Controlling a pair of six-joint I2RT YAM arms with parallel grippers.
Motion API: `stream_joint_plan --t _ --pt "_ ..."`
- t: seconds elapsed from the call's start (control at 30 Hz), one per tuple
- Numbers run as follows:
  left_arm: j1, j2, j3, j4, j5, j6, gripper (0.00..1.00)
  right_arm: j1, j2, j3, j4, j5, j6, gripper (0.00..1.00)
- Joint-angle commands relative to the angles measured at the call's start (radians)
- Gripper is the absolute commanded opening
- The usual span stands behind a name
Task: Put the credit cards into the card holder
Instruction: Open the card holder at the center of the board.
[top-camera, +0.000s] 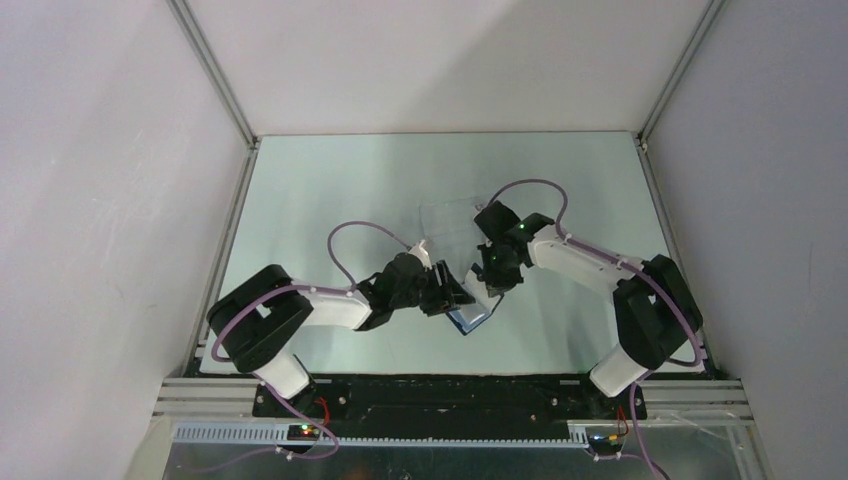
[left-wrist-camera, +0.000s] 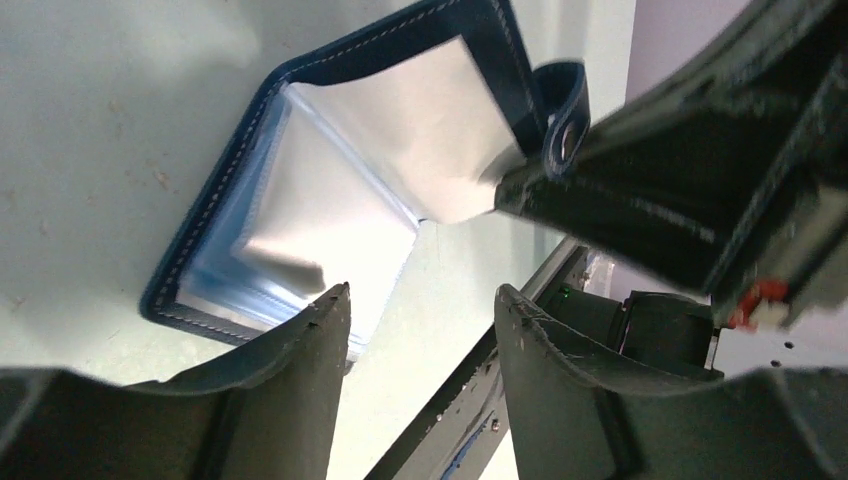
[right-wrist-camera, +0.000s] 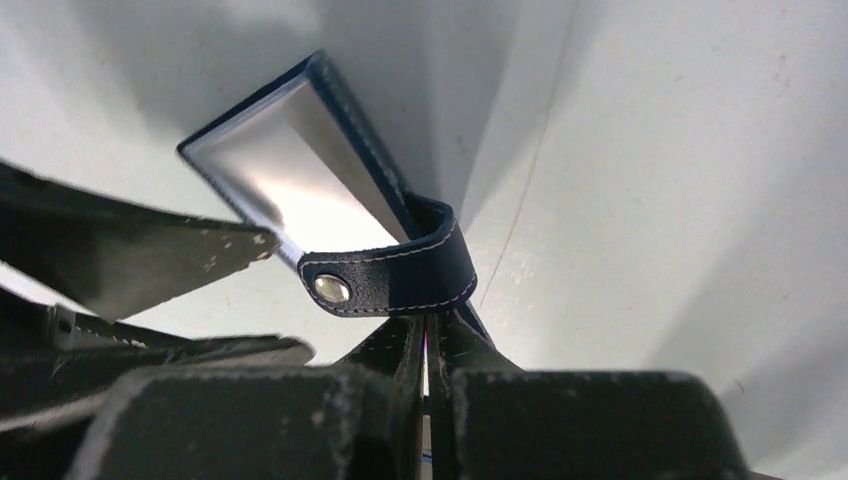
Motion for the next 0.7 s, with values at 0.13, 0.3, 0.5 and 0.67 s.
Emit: stream_joint_plan --t 0.13,0.3,0.5,0.67 --pt "0.027 -0.003 -0.021 0.032 -0.028 -0.031 0.60 -0.169 0.124 0.025 0.024 -0.185 -0.078 0.00" --pt "0.035 0.023 0.007 0.035 -0.015 -0.025 0.60 -0.216 0.203 0.030 0.022 -0.241 -0.111 0.00" --pt "0.035 0.094 0.059 0.043 0.012 -0.029 0.59 -0.240 0.248 0.040 0.017 -0.272 -0.127 0.00" --pt "0.034 0.108 0.081 0.059 0.018 -0.029 0.56 -0.259 0.271 0.041 0.015 -0.293 -0.138 0.00"
